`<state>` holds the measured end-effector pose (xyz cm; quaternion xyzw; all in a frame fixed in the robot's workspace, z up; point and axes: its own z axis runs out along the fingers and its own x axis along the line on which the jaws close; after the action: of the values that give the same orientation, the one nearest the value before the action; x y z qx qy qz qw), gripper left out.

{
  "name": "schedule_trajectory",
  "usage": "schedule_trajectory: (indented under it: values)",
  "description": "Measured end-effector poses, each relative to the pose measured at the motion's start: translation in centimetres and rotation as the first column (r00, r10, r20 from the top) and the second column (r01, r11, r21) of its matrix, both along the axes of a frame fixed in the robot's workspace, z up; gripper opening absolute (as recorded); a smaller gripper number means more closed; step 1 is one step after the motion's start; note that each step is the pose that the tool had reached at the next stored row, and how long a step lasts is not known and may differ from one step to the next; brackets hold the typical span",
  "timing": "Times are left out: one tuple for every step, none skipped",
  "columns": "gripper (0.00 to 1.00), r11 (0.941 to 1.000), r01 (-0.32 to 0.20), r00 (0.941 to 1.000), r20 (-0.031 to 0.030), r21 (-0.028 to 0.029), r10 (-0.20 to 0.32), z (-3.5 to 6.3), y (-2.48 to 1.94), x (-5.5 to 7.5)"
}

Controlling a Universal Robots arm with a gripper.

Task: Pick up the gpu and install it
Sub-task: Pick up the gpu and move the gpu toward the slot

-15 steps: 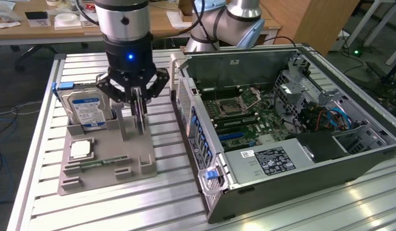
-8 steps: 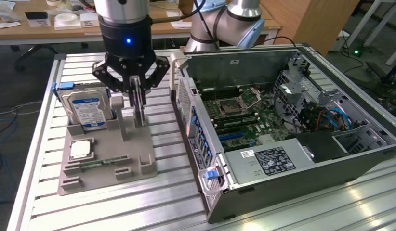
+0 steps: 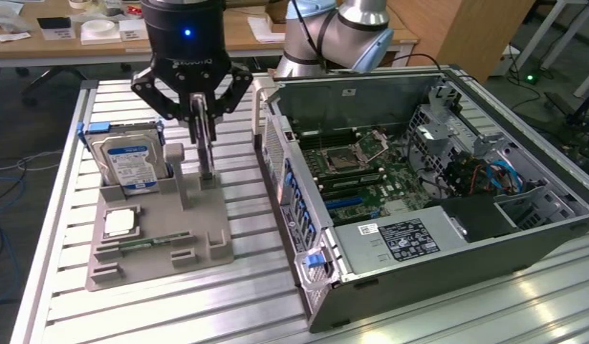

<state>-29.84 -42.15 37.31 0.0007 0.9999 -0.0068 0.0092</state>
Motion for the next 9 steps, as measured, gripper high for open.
schedule_trajectory:
  values:
    - [0.28,1.0,0.0,1.0,-0.0015,0.0,0.0,0.04,0.0,0.0]
    - [0.28,1.0,0.0,1.0,-0.0063,0.0001,0.0,0.04,-0.01,0.01]
    - [0.28,1.0,0.0,0.9999,-0.0135,-0.0001,0.0,0.05,-0.01,0.01]
    - [0.28,1.0,0.0,0.9998,-0.0219,-0.0001,0.0,0.06,0.0,0.01]
    - [0.28,1.0,0.0,0.9996,-0.0291,0.0,0.0,0.06,0.0,0.0]
    - [0.28,1.0,0.0,0.9995,-0.0324,-0.0002,0.0,0.14,0.0,-0.01]
    - [0.28,1.0,0.0,0.9995,-0.033,-0.0003,0.0,0.29,0.0,-0.01]
    - [0.28,1.0,0.0,0.9995,-0.0329,-0.0001,0.0,0.46,0.0,-0.01]
    - [0.28,1.0,0.0,0.9995,-0.0329,-0.0002,0.0,0.64,0.0,0.0]
